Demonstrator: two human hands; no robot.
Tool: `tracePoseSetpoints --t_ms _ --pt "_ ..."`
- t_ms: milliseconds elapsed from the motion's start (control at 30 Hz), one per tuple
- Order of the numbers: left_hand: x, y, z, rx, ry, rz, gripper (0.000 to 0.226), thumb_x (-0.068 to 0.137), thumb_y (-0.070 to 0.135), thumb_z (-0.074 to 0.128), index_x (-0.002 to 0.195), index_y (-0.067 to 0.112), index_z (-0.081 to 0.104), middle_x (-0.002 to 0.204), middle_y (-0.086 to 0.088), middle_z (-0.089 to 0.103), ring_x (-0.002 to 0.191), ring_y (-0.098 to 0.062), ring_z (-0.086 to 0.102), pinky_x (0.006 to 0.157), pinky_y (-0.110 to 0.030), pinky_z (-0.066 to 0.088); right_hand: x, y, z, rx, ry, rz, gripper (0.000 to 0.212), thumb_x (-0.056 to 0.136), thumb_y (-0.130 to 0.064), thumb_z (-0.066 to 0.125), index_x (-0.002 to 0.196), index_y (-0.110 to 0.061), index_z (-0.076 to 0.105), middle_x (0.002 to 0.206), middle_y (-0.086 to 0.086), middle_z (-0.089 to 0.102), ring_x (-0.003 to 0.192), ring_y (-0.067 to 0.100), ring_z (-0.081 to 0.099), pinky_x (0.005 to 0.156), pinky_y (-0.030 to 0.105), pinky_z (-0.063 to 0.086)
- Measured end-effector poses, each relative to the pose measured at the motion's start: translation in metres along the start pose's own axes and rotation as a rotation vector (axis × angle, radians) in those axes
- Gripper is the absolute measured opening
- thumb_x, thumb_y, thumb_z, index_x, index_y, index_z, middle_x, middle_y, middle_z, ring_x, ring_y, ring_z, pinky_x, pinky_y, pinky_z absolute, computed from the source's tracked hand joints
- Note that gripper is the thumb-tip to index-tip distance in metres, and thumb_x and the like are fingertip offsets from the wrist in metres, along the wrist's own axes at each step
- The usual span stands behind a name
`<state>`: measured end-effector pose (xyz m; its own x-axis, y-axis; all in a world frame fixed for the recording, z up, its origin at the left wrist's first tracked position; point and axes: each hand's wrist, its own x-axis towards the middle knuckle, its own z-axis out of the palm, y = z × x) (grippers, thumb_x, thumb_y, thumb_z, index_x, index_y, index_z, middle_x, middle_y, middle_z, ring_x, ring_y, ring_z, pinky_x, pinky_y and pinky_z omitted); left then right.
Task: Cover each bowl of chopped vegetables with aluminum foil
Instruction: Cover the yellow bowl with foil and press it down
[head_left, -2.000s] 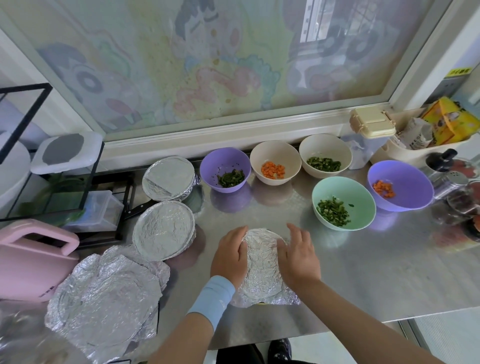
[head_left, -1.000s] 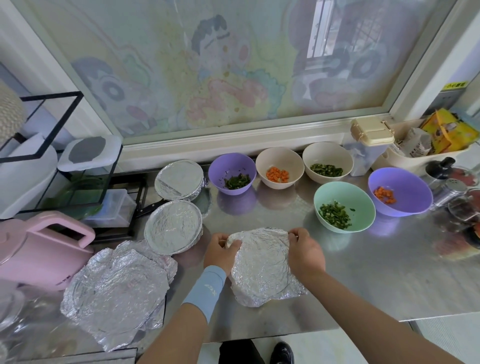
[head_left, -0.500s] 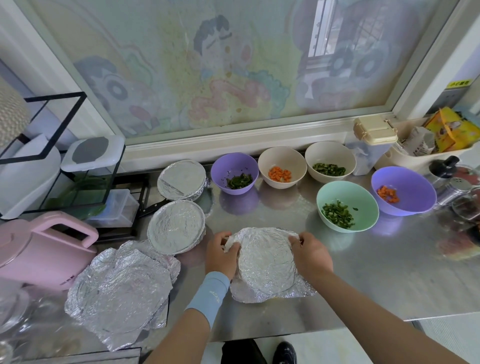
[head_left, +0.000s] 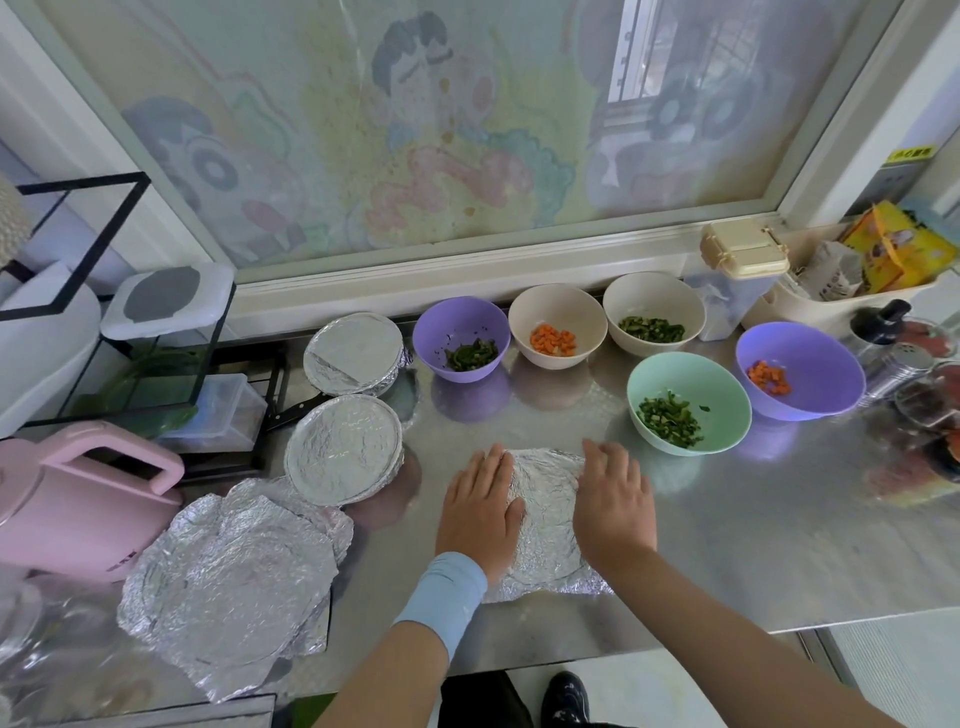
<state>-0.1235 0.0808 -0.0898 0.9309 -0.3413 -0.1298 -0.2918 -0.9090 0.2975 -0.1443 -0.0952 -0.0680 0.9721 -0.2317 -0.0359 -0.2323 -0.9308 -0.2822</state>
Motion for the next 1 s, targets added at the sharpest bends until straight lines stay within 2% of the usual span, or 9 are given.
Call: tracePoseSetpoints --t_ms 67,200,333,500,600,700,833,900,1000 --pt "0.001 0.000 0.001 0.009 0.014 -0.008 0.073 0.089 0.048 0.002 0.157 0.023 0.009 0.164 0.008 -0.003 0.151 -0.015 0.000 0.122 -0.035 0.003 0.001 -0.004 0.002 -0.077 0.043 -0.183 0.061 0.078 -0.010 0.046 0.139 -0.007 0.049 0.141 0.017 0.048 0.124 0.037 0.050 0.100 0.049 0.046" --pt "0.000 0.000 0.003 -0.049 0.031 -0.033 0.074 0.089 0.051 0.004 0.157 0.023 0.011 0.164 0.006 0.004 0.150 -0.017 0.008 0.122 -0.035 0.011 -0.003 -0.008 0.016 0.104 -0.159 -0.192 0.057 0.101 -0.031 0.027 0.155 -0.015 0.020 0.161 0.004 0.022 0.148 0.023 0.020 0.120 0.036 0.017" --pt "0.000 -0.002 0.003 -0.246 0.098 -0.053 0.068 0.094 0.047 0.012 0.155 0.021 0.021 0.162 0.007 0.018 0.147 -0.011 0.015 0.118 -0.018 0.003 -0.003 -0.003 0.018 0.353 -0.198 -0.089 0.057 0.102 -0.029 0.041 0.155 -0.019 0.021 0.149 0.001 0.035 0.135 0.022 0.036 0.112 0.035 0.031" --pt "0.002 -0.002 -0.004 -0.618 0.220 -0.191 0.039 0.103 0.019 0.037 0.139 0.022 0.051 0.138 0.013 0.051 0.123 0.013 0.041 0.108 -0.010 0.028 0.001 -0.005 0.018 0.406 -0.199 -0.031 0.049 0.103 -0.026 0.040 0.150 -0.021 0.031 0.142 -0.001 0.043 0.129 0.023 0.044 0.106 0.033 0.035" --pt "0.002 -0.004 -0.006 -0.663 0.243 -0.217 0.035 0.103 0.014 0.039 0.132 0.022 0.057 0.129 0.015 0.056 0.111 0.025 0.041 0.098 -0.001 0.030 0.001 -0.007 0.020 0.406 -0.183 -0.004 0.046 0.103 -0.025 0.039 0.148 -0.023 0.034 0.141 -0.001 0.045 0.128 0.023 0.046 0.103 0.035 0.038" --pt "0.005 -0.008 -0.006 -0.667 0.175 -0.245 0.037 0.103 0.017 0.038 0.136 0.024 0.054 0.132 0.013 0.056 0.116 0.015 0.045 0.102 -0.005 0.029 0.002 -0.008 0.020 0.394 -0.182 0.013 0.044 0.103 -0.026 0.038 0.147 -0.024 0.035 0.140 -0.001 0.046 0.126 0.024 0.048 0.102 0.037 0.040" --pt "0.017 -0.016 -0.009 -0.290 0.162 -0.076 0.050 0.101 0.034 0.023 0.144 0.022 0.045 0.146 0.003 0.049 0.141 -0.017 0.035 0.122 -0.041 0.013 0.003 -0.009 0.021 0.357 -0.185 0.017 0.044 0.103 -0.027 0.036 0.147 -0.025 0.035 0.138 0.001 0.048 0.124 0.026 0.048 0.102 0.040 0.041" --pt "0.027 -0.013 -0.011 -0.235 0.135 0.085 0.058 0.098 0.038 0.018 0.148 0.018 0.041 0.151 0.002 0.044 0.143 -0.020 0.031 0.122 -0.038 0.015 0.003 -0.009 0.022 0.337 -0.180 0.008 0.044 0.103 -0.028 0.036 0.147 -0.025 0.035 0.137 0.001 0.049 0.122 0.026 0.049 0.102 0.041 0.041" --pt "0.038 -0.007 -0.009 -0.200 0.047 0.204 0.055 0.098 0.039 0.021 0.147 0.023 0.041 0.149 0.008 0.045 0.137 -0.013 0.037 0.112 -0.035 0.034 0.003 -0.008 0.025 0.334 -0.168 0.004 0.044 0.103 -0.028 0.037 0.147 -0.025 0.035 0.135 0.001 0.050 0.121 0.026 0.049 0.101 0.041 0.041"
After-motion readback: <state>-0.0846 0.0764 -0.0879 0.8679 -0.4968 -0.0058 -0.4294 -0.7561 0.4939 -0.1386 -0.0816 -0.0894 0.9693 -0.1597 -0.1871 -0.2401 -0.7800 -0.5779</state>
